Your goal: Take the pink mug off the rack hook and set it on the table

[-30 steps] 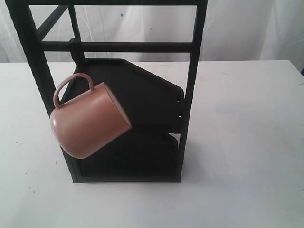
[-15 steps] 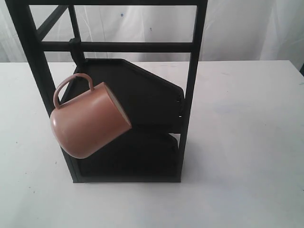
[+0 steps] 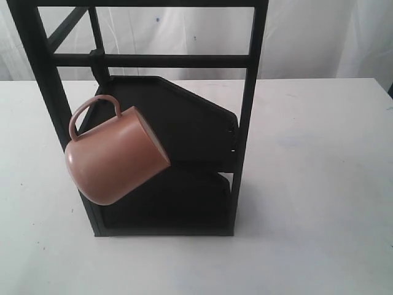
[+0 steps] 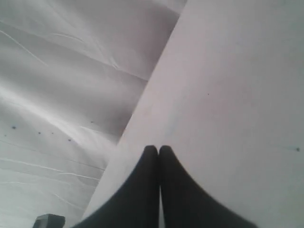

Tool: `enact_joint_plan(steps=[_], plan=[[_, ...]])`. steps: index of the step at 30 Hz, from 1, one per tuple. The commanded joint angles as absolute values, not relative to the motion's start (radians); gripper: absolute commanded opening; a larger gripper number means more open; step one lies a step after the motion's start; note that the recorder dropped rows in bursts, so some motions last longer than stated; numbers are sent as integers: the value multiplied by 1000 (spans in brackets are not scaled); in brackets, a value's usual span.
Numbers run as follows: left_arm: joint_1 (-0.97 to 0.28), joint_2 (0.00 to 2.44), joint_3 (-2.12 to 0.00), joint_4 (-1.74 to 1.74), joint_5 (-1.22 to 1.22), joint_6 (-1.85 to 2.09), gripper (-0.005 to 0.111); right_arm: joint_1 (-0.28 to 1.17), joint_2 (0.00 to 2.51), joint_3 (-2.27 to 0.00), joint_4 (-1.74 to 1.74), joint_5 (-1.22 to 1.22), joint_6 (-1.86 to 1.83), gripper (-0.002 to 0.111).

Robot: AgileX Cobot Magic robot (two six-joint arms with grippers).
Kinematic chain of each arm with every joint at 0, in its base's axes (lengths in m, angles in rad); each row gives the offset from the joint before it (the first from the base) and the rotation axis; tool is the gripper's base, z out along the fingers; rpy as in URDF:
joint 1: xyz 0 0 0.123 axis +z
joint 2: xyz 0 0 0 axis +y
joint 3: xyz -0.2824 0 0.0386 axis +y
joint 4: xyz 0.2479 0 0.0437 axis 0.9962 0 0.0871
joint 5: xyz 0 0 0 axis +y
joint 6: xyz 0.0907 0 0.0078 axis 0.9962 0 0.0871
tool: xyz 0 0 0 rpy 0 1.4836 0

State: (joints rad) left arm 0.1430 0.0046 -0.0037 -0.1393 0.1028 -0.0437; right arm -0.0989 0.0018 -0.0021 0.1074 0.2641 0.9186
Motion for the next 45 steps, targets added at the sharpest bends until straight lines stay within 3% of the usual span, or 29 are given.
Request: enact_joint_plan(steps=[1,5,8,13,18,25,34,41,45], plan=[[137,9,0,-147,98,-45,0,-100,0,0,110,-114,939,0],[137,9,0,-147,98,-45,0,-100,0,0,187,-749,1028,0],[137,9,0,-147,98,-45,0,-100,0,-62,179,-849,1022,0],[137,9,0,-147,98,-45,0,-100,0,-180,-77,-584,650,0],[137,9,0,-147,98,-45,0,-100,31,-196,-475,-45,325,0],[137,9,0,-147,98,-45,0,-82,125,-198,-435,-147,426,0],[137,9,0,-147,98,-45,0,-1,347,-317,-412,233,503,0],[137,9,0,-147,98,-45,0,132,684,-475,-65,519,47,0],[137,9,0,-147,98,-45,0,183,817,-531,269,558,-264,0]])
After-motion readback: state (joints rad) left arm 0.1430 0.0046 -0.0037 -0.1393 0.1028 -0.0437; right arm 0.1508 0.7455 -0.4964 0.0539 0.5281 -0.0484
